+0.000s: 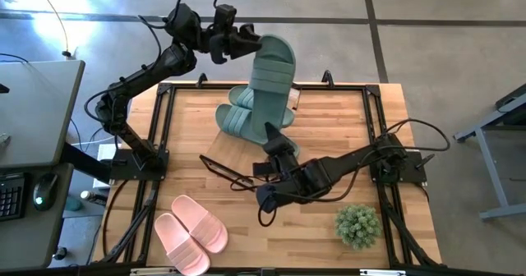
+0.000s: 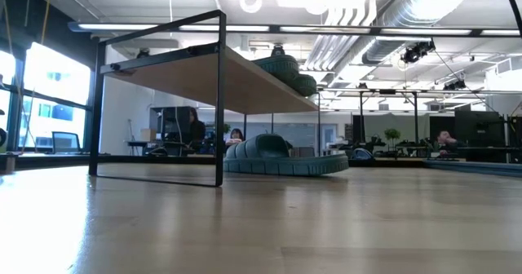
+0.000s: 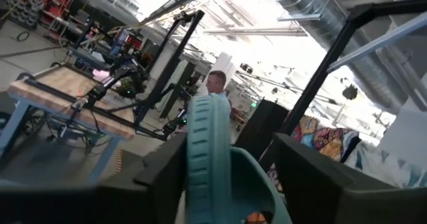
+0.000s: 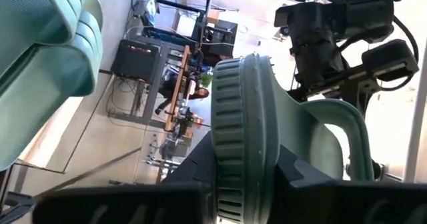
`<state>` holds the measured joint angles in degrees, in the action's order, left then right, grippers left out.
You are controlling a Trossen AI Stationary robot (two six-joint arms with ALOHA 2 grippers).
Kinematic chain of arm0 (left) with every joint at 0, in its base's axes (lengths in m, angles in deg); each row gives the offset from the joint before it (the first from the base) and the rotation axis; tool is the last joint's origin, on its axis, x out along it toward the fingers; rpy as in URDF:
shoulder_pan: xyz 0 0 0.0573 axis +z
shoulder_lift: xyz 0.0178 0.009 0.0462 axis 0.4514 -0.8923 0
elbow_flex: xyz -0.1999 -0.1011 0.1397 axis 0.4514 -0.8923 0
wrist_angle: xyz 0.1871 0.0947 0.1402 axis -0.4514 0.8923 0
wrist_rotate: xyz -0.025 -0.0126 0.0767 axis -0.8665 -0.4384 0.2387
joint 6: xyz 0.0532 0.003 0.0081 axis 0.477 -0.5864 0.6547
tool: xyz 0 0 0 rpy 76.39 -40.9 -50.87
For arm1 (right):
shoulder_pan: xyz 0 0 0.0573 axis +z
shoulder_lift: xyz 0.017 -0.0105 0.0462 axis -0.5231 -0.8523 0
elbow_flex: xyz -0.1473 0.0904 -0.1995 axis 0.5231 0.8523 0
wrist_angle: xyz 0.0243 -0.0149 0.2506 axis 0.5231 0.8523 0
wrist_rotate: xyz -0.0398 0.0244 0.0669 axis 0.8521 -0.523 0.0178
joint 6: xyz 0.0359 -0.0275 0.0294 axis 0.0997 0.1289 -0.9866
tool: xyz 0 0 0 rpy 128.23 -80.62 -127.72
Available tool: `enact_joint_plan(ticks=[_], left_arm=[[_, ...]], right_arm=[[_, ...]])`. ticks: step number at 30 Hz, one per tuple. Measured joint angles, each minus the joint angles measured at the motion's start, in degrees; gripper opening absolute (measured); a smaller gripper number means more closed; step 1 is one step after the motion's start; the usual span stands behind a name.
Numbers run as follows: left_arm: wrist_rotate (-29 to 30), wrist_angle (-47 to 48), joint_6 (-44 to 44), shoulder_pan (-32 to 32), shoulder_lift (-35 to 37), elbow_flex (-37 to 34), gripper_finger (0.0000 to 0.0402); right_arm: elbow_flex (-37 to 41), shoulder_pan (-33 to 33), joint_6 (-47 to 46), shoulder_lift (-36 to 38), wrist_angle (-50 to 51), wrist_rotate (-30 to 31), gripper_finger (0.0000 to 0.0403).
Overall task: Pick and place slides into the shelf
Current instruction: Put the green slide under the shelf
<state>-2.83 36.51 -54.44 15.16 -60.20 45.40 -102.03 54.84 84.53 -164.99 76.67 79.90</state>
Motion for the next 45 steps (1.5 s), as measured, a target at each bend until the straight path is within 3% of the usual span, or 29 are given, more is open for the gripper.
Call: enact_joint_plan(ticks=[9,16,20,24,29,30,32,37,41,45], left_arm=[[-3.1,-0.1,3.4,2.0,0.1,0.0,0.0268],[-10.1,-0.4,3.4,5.1,0.2,0.0,0.0277],[-11.8,-1.0,3.4,5.7,0.3,0.0,0.0271],[-12.2,-2.2,3.9,5.6,0.3,0.0,0.0264],[-14.2,-3.3,4.4,5.6,0.4,0.0,0.0258],[-14.6,-3.3,4.4,5.6,0.4,0.0,0.0257],[-14.9,-3.4,4.4,5.6,0.4,0.0,0.0255],[-14.9,-3.4,5.0,5.6,0.4,0.0,0.0253],[-14.9,-3.4,6.0,5.6,0.3,0.0,0.0253],[-14.9,-3.4,6.2,5.6,0.3,0.0,0.0253]], right_arm=[[-4.7,3.2,-3.5,1.0,1.3,0.2,0.0039],[-10.0,8.4,-5.7,5.5,3.8,0.7,0.0039],[-12.5,11.9,-13.8,9.7,8.9,-0.7,0.0039],[-11.1,15.6,-26.3,15.9,14.6,-8.8,0.0039],[-10.9,18.0,-57.8,21.7,35.1,-27.5,0.0038],[-10.1,18.1,-62.9,22.6,35.3,-32.1,0.0038],[-7.3,18.2,-63.8,25.2,32.6,-40.4,0.0038],[-1.2,19.9,-71.6,29.5,34.6,-52.1,0.0037],[8.9,19.8,-76.0,33.3,34.4,-55.7,0.0037],[22.4,19.5,-78.8,37.1,34.0,-51.4,0.0037]])
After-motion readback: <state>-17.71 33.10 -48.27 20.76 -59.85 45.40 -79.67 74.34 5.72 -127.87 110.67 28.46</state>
